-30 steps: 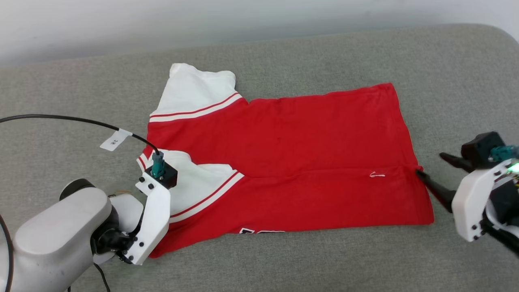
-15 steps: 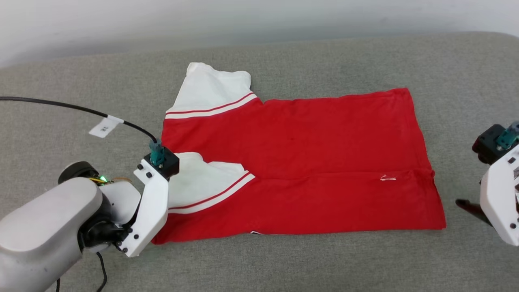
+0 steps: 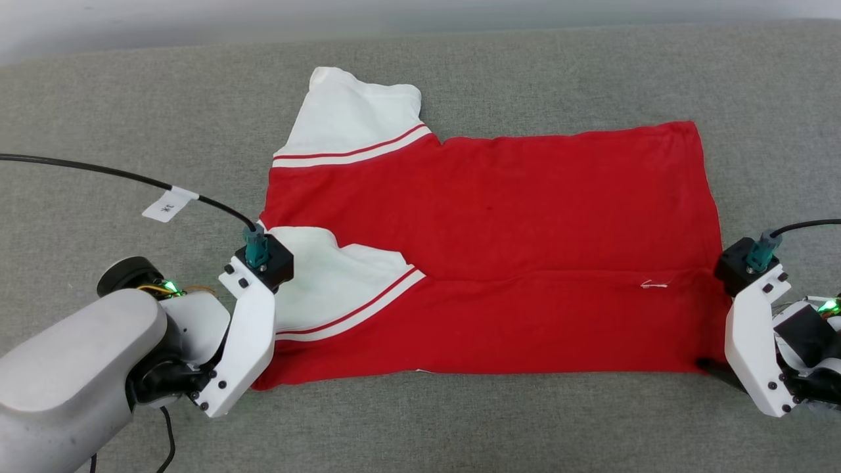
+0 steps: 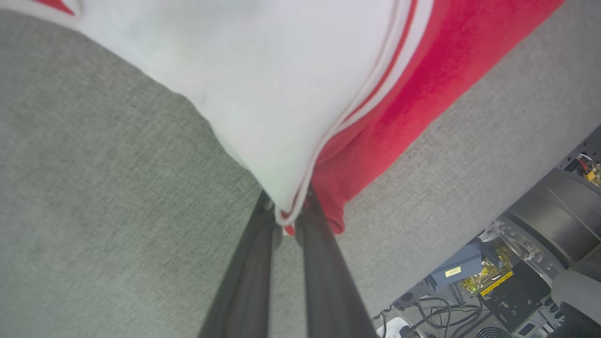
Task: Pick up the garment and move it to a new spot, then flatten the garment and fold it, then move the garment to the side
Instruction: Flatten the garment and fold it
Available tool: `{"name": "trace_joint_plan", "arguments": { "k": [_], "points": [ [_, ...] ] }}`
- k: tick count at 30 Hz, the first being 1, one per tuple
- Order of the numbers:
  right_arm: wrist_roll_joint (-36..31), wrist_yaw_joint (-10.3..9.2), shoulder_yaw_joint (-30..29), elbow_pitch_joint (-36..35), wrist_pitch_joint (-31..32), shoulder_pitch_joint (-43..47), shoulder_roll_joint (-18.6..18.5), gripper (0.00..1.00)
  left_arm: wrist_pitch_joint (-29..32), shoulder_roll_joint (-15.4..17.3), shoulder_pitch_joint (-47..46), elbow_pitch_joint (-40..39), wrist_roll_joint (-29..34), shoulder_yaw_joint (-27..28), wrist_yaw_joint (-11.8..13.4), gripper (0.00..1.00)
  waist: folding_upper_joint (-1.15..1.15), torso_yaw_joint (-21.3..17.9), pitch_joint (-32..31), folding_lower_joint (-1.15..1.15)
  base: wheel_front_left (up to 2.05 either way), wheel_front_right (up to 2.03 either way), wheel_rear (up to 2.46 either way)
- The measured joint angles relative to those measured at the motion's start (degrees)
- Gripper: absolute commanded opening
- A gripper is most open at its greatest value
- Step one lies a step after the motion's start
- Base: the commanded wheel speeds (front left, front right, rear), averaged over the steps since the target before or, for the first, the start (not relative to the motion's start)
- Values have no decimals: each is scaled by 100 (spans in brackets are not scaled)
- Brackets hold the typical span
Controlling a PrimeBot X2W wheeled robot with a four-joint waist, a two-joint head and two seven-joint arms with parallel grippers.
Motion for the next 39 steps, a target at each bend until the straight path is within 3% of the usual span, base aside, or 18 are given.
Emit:
{"name": "trace_joint_plan", "arguments": {
  "k": [2,3,10,17,25,33,34,35,39],
  "points": [
    [10,0,63,29,-74,-44,4,97,-52,3,29,43,-16,3,0,0,0,-15,20,0,0,0,0],
    [9,0,86,34,-171,-49,-4,0,-79,3,54,75,-27,10,0,0,0,-25,16,0,0,0,0],
    [78,2,191,-13,-693,-58,-116,0,-293,-18,235,302,-83,0,1,0,0,-47,-204,0,0,0,0],
    [236,2,314,-573,-1037,169,-637,0,-503,122,573,310,-198,-68,1,0,0,-53,-688,0,0,0,0],
    [535,2,175,-1033,-1151,968,-1098,0,-556,430,1207,-203,-357,-287,103,0,0,-52,-1159,0,0,0,0],
    [456,3,169,-811,-1048,1596,-925,0,-713,433,1752,-355,-489,-423,368,0,0,-82,-1111,0,0,0,0],
    [372,3,122,-687,-1120,1637,-795,42,-761,420,1781,-277,-454,-439,405,100,0,-68,-1106,0,0,0,0],
    [332,2,74,-650,-1188,1658,-757,96,-821,420,1781,-269,-399,-433,408,100,0,-59,-1119,0,0,0,0],
    [211,2,-145,-592,-1539,1703,-712,100,-1085,492,1763,-330,-394,-252,458,100,0,-23,-1226,0,0,0,0]
  ]
}}
